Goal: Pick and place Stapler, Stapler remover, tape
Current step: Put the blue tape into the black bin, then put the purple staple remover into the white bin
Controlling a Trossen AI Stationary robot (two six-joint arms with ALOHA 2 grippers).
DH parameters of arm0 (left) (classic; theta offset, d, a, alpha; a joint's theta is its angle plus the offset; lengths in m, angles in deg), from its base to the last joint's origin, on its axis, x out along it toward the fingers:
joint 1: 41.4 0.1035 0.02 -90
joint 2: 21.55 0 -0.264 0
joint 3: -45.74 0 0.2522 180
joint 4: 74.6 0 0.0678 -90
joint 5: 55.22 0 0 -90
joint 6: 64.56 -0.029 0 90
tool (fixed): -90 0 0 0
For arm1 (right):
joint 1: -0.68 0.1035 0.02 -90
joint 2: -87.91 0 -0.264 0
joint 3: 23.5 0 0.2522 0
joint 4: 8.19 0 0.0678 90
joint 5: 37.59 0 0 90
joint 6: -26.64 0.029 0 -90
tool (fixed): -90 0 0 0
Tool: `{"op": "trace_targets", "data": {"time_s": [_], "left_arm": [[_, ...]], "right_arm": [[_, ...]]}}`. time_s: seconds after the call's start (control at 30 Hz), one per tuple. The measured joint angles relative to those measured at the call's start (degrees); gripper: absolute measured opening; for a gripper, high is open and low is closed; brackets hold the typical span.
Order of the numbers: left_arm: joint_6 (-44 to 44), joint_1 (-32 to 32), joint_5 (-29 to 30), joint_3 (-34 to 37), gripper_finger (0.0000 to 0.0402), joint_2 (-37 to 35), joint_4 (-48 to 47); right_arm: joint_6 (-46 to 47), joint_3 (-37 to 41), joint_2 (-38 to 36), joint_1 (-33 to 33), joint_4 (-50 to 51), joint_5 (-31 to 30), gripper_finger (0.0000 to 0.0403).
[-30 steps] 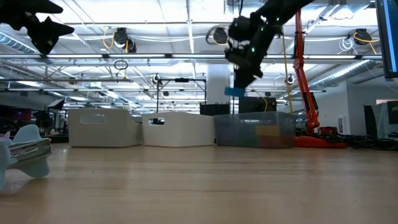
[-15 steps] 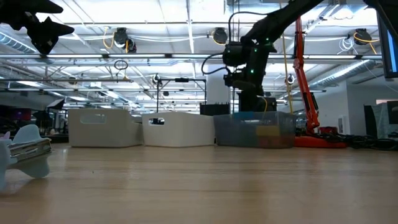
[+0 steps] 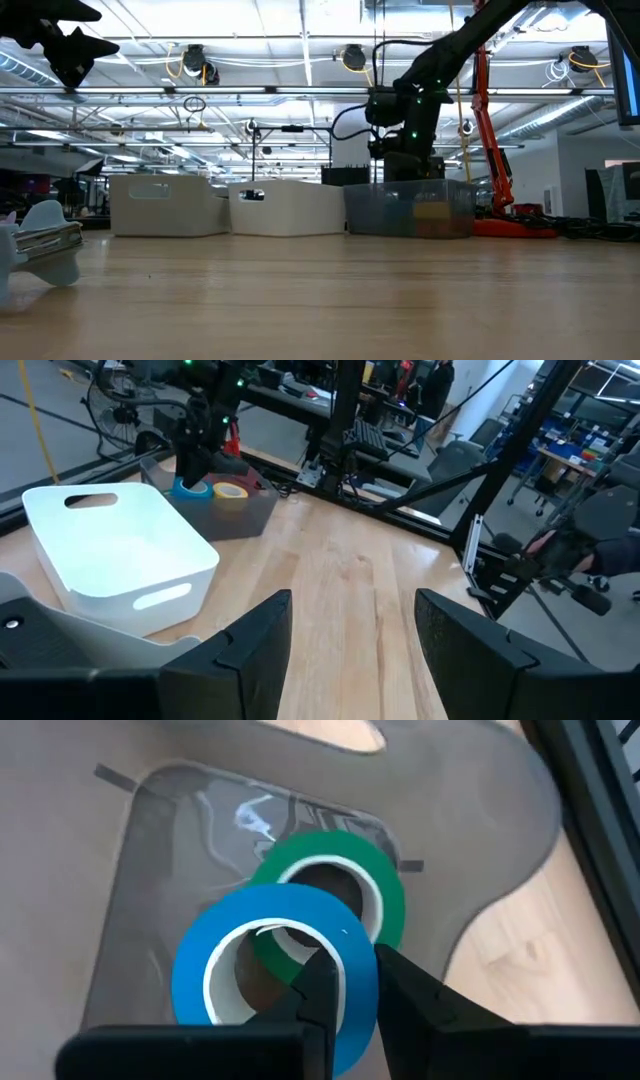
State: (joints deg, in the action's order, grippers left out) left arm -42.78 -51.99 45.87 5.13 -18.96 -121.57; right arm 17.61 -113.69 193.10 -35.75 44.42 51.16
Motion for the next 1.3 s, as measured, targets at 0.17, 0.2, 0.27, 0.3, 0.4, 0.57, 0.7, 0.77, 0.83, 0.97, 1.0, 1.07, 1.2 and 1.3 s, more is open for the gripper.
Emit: {"op": "trace_targets", "data": {"time_s": [0.17,0.2,0.27,0.3,0.4,0.57,0.7,0.77,0.83,0.97,1.0,1.07,1.2,1.3], "left_arm": [[0.16,0.0,0.0,0.0,0.0214,0.0,0.0],[0.26,0.0,0.0,0.0,0.0214,0.01,0.0],[0.89,0.0,0.01,0.0,0.0214,0.0,0.0],[0.95,0.0,0.02,0.0,0.0214,0.01,0.0],[1.05,-0.01,0.0,0.0,0.0214,0.0,0.01],[1.05,-0.01,0.0,0.0,0.0214,0.01,0.0],[1.05,0.0,0.0,0.0,0.0214,0.0,0.0],[1.05,0.0,0.0,0.0,0.0214,0.0,0.02],[1.03,-0.01,0.0,0.0,0.0214,0.02,0.01],[1.03,-0.01,0.0,0.0,0.0214,0.01,0.01],[1.03,0.0,0.0,0.0,0.0214,0.0,0.0],[1.33,0.0,0.0,0.0,0.0214,0.0,0.02],[2.39,-0.02,-0.01,0.0,0.0214,0.0,0.02],[2.43,-0.02,-0.02,0.0,0.0214,0.0,0.02]], "right_arm": [[-0.11,0.25,-0.02,0.03,-1.28,0.03,0.0046],[-0.32,0.27,-0.02,0.03,-1.56,0.01,0.0049],[-0.28,0.25,-0.02,0.03,-2.69,-0.07,0.0059],[-0.18,0.25,-0.02,0.03,-3.14,-0.1,0.0065],[-0.29,0.25,-0.02,0.03,-4.32,-0.01,0.0084],[-0.66,0.25,-0.02,0.03,-4.33,-0.01,0.0119],[-1.63,0.29,-0.98,0.03,-4.28,-0.13,0.0141],[-1.77,0.29,-2.78,0.11,-4.48,-0.25,0.0145],[-1.67,0.29,-5.05,0.14,-4.51,-0.25,0.0147],[0.73,0.29,-11.38,0.43,-4.36,-0.06,0.0144],[1.66,0.27,-13.09,0.65,-4.2,0.05,0.0142],[3.5,0.27,-16.64,1.39,-3.42,1.6,0.0136],[7.72,1.14,-23.17,4.19,-4.29,5.8,0.0112],[10.26,3.83,-28.15,7.35,-6.44,8.67,0.0085]]}}
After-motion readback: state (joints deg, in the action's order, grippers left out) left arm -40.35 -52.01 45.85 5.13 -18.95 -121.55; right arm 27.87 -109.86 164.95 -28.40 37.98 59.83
